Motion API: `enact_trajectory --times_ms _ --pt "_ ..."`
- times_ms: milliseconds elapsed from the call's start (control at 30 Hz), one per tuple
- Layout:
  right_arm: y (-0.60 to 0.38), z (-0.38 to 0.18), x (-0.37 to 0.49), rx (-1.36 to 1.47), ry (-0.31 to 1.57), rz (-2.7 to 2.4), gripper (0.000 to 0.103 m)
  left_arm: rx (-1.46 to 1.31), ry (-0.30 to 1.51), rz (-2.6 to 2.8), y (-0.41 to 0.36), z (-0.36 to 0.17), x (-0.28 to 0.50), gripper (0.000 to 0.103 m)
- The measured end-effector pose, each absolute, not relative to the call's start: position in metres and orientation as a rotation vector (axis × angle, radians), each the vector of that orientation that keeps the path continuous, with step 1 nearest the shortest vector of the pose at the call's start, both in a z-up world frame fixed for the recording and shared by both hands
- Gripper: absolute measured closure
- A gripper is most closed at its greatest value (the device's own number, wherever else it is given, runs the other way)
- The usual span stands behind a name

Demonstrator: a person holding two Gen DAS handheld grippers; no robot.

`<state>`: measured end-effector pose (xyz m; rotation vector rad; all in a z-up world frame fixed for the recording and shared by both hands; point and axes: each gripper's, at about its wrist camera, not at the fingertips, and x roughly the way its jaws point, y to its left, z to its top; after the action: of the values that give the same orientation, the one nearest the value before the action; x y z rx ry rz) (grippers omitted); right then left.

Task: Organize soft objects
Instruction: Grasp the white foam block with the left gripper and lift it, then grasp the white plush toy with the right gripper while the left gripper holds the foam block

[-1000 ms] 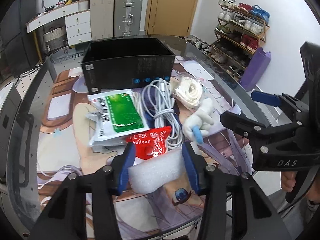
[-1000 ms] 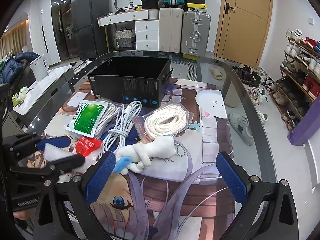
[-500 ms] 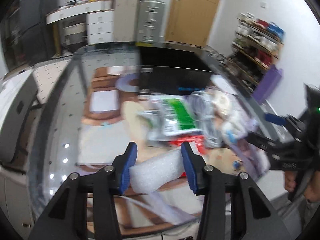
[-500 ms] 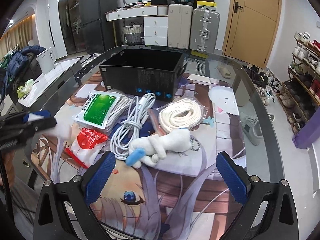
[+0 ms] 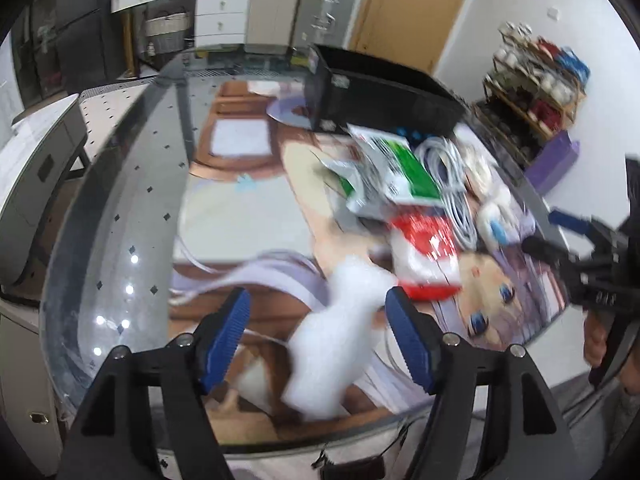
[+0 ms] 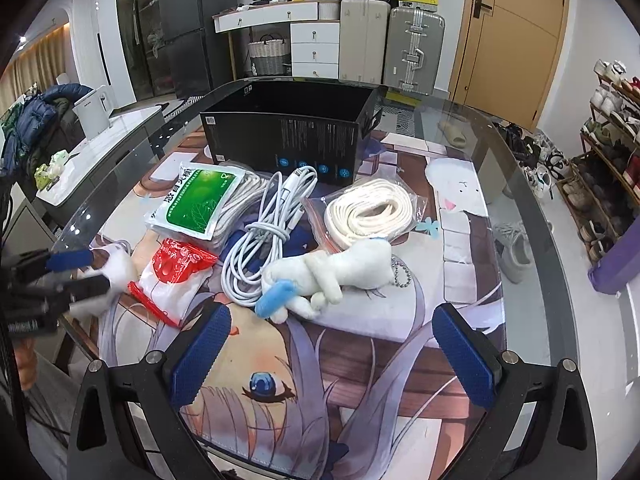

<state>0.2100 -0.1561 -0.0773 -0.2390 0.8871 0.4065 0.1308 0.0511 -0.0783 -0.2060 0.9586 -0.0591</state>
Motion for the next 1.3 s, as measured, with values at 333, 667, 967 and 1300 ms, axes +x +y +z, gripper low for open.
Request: enact_trajectory --times_ms 333,667,967,1300 --pt "-0.16 -0.084 0.228 -0.174 0.938 0.421 0.0 -0.122 1.022 -0.076 0.036 -0.082 0.132 0.062" --pt "-0.137 -0.094 0.251 -0.153 0.953 0.415 0.002 -0.155 1.003 -0.063 0.036 -0.077 0.147 0.064" --pt "-0.15 -0.107 0.255 -0.168 1.013 0.458 0.047 -0.147 1.027 -0.053 0.038 -0.084 0.145 0.064" --pt "-0.19 -0.109 0.217 -0.194 1.097 0.536 0.051 -0.145 1.028 -0.059 0.036 -0.084 0.146 0.063"
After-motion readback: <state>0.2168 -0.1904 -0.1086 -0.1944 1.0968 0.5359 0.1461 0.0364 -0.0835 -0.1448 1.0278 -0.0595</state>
